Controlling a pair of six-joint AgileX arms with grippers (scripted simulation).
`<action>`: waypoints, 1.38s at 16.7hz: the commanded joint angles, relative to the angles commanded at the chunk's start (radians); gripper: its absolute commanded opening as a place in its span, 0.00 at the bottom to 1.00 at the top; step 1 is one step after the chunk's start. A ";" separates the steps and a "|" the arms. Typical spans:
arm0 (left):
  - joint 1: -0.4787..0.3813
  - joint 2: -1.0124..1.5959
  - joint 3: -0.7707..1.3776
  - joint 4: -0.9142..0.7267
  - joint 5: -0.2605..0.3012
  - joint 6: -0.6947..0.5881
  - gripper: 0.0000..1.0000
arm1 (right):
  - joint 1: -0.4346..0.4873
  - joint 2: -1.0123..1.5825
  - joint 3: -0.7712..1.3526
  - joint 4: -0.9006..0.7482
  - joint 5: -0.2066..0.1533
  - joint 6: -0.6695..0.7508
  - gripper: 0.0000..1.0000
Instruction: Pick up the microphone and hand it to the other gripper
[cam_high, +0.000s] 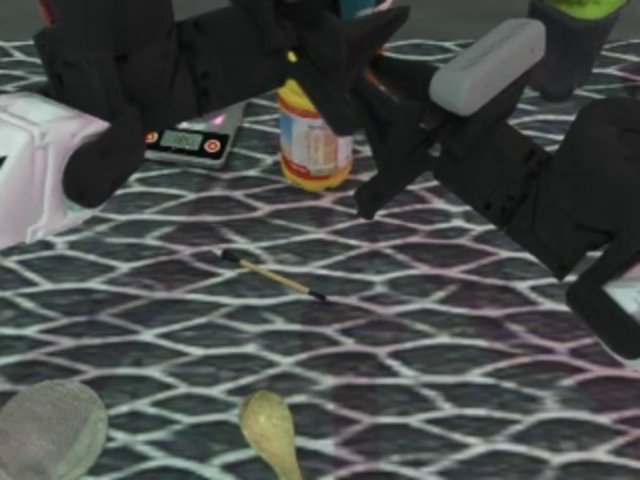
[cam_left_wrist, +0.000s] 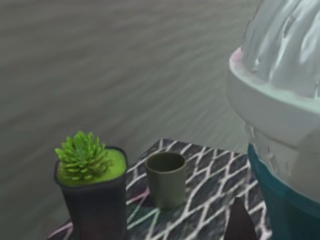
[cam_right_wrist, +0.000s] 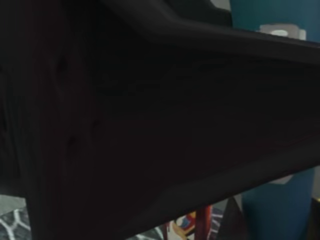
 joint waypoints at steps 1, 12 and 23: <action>0.000 0.000 0.000 0.000 0.000 0.000 0.00 | 0.000 0.000 0.000 0.000 0.000 0.000 0.00; 0.000 0.000 0.000 0.000 0.000 0.000 0.00 | 0.000 0.000 0.000 0.000 0.000 0.000 0.30; 0.000 0.000 0.000 0.000 0.000 0.000 0.00 | 0.000 0.000 0.000 0.000 0.000 0.000 1.00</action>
